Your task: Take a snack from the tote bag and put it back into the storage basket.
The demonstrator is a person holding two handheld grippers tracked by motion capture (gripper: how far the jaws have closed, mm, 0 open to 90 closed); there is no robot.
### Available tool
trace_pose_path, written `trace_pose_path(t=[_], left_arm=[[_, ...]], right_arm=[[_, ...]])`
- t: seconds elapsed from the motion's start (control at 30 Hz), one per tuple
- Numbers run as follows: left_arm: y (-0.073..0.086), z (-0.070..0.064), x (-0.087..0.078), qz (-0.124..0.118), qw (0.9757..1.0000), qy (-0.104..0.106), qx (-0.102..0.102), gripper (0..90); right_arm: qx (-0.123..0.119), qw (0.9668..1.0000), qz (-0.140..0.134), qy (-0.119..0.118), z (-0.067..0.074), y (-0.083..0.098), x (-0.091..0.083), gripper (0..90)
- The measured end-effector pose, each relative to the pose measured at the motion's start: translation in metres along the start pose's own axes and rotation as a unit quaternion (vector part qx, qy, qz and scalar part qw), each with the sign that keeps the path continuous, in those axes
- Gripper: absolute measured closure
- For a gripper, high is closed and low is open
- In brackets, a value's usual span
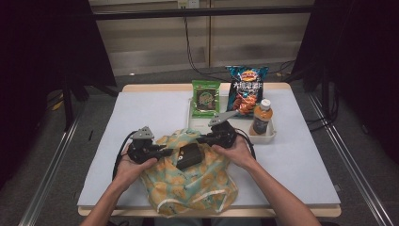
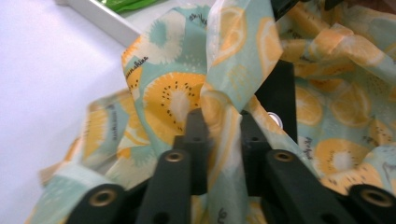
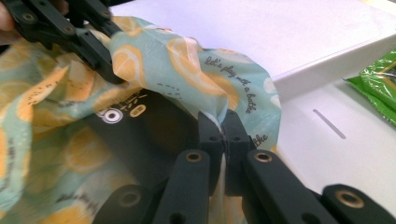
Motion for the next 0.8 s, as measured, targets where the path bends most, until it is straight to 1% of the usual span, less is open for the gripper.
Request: trace_pose_path(t=[0.03, 0.07, 0.1, 0.13, 0.2, 0.23, 0.27, 0.33, 0.47, 0.57, 0.6, 0.63, 0.7, 0.77, 0.8], left_arm=[[0.001, 0.003, -0.002, 0.000, 1.0000, 0.002, -0.005, 81.1], [0.001, 0.004, -0.003, -0.001, 1.0000, 0.004, -0.005, 81.9], [0.002, 0.004, -0.004, -0.001, 1.0000, 0.000, -0.007, 82.8], [0.003, 0.005, -0.006, 0.001, 1.0000, 0.001, -0.008, 83.6], [0.005, 0.006, -0.008, -0.001, 0.9999, 0.000, -0.011, 84.3], [0.005, 0.007, -0.010, -0.002, 0.9999, -0.001, -0.013, 84.6], [0.006, 0.008, -0.011, -0.001, 0.9999, -0.002, -0.014, 85.0], [0.008, 0.009, -0.013, -0.002, 0.9999, -0.005, -0.016, 86.0], [0.011, 0.010, -0.016, -0.008, 0.9997, 0.002, -0.022, 86.7], [0.012, 0.009, -0.016, -0.010, 0.9996, 0.010, -0.025, 87.2], [0.012, 0.008, -0.015, -0.009, 0.9997, 0.008, -0.022, 87.3], [0.012, 0.007, -0.015, -0.008, 0.9997, 0.011, -0.020, 87.5], [0.012, 0.005, -0.013, -0.008, 0.9996, 0.017, -0.020, 87.7], [0.011, 0.003, -0.013, -0.006, 0.9997, 0.019, -0.016, 87.7], [0.011, 0.002, -0.013, -0.004, 0.9997, 0.020, -0.012, 87.7]], right_arm=[[0.002, 1.0000, 0.002, 0.003, -0.001, 0.000, 0.003, 89.6], [0.003, 1.0000, 0.003, 0.006, -0.002, 0.000, 0.007, 89.5], [0.006, 0.9999, 0.008, 0.010, -0.003, 0.000, 0.010, 89.5], [0.010, 0.9999, 0.007, 0.007, -0.004, 0.000, 0.013, 89.3], [0.012, 0.9998, 0.009, 0.011, -0.005, 0.001, 0.016, 89.2], [0.016, 0.9998, 0.010, 0.007, -0.005, 0.001, 0.017, 89.3], [0.009, 0.9998, 0.013, 0.010, -0.005, 0.002, 0.019, 89.2], [0.008, 0.9996, 0.024, 0.010, -0.003, 0.003, 0.021, 89.4], [0.001, 0.9996, 0.029, -0.008, 0.000, 0.004, 0.020, 89.7], [0.007, 0.9994, 0.029, -0.018, 0.002, 0.007, 0.017, 89.8], [0.009, 0.9993, 0.027, -0.024, 0.003, 0.008, 0.016, 89.8], [0.012, 0.9992, 0.027, -0.027, 0.004, 0.010, 0.014, 89.8], [0.007, 0.9989, 0.032, -0.032, 0.006, 0.014, 0.011, 89.9], [0.011, 0.9986, 0.033, -0.039, 0.009, 0.017, 0.007, 89.9], [0.007, 0.9985, 0.035, -0.042, 0.009, 0.018, 0.005, 89.9]])
Point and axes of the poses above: each handheld gripper's, and its own axes: x roughly forward along the jaws, y roughly out of its underside, z roughly to its left, the point moved 2 cm from there along x, roughly forward along the jaws, and after that the axes turned 6 degrees about y, right-handed, at the moved point
